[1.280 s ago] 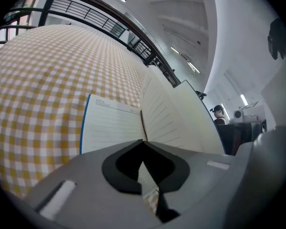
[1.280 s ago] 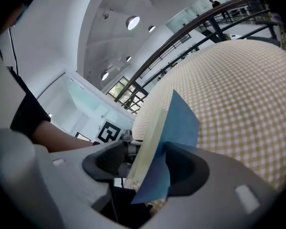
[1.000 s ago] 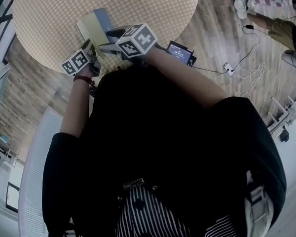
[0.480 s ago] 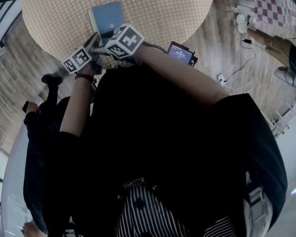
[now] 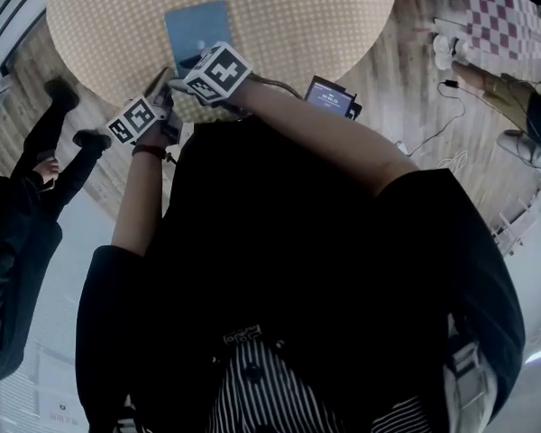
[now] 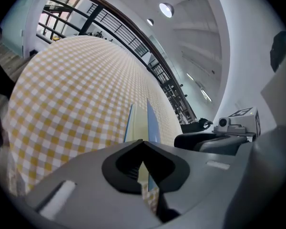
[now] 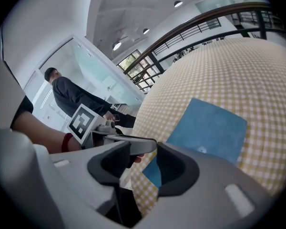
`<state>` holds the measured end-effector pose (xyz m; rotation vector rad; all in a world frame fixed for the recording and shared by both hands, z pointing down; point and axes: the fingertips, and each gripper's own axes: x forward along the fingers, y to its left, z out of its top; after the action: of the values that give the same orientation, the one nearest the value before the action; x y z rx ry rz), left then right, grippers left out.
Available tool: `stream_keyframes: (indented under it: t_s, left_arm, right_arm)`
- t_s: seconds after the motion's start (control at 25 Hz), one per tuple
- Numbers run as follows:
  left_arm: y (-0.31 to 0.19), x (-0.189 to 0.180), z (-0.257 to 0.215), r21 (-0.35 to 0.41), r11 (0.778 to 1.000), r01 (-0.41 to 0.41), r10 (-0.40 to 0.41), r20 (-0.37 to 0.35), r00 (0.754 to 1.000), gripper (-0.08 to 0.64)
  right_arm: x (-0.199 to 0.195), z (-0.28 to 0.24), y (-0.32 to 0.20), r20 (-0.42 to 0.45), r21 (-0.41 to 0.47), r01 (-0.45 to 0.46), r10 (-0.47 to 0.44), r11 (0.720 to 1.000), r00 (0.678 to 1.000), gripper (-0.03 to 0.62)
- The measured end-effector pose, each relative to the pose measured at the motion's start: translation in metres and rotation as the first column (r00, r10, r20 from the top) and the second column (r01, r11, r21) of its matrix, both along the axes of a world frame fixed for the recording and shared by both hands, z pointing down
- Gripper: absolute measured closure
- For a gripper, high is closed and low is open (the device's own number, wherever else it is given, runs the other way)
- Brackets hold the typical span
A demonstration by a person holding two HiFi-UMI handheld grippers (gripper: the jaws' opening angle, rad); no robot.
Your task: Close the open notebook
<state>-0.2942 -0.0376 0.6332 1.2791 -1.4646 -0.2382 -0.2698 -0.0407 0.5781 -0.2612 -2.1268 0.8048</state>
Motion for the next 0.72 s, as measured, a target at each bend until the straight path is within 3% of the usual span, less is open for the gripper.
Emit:
stream_keyframes:
  t_s: [0.28,0.4,0.52,0.6,0.72]
  left_arm:
    - [-0.004,0.008,-0.047,0.049,0.992,-0.114,0.108,0.099,0.989,0.563]
    - [-0.029,0.015,-0.072,0.1,0.984,-0.146,0.133,0.127,0.983,0.563]
    - [-0.055,0.027,-0.097,0.137,0.972,-0.192,0.167,0.172,0.971,0.561]
    - [-0.077,0.032,-0.126,0.172,0.956,-0.239,0.19,0.257,0.948,0.561]
    - [-0.106,0.043,-0.178,0.209,0.92,-0.332,0.216,0.437,0.873,0.561]
  right_arm:
    - [0.008,-0.015,-0.014,0.012,0.065,-0.052,0.051,0.997,0.999,0.587]
    - [0.014,-0.025,-0.03,0.014,0.084,-0.086,0.085,0.993,0.996,0.589]
    - [0.02,-0.051,-0.046,0.076,0.093,-0.142,0.135,0.985,0.988,0.589]
    - [0.026,-0.08,-0.066,0.148,0.143,-0.186,0.165,0.972,0.975,0.59]
    - [0.046,-0.13,-0.097,0.269,0.251,-0.277,0.208,0.927,0.94,0.591]
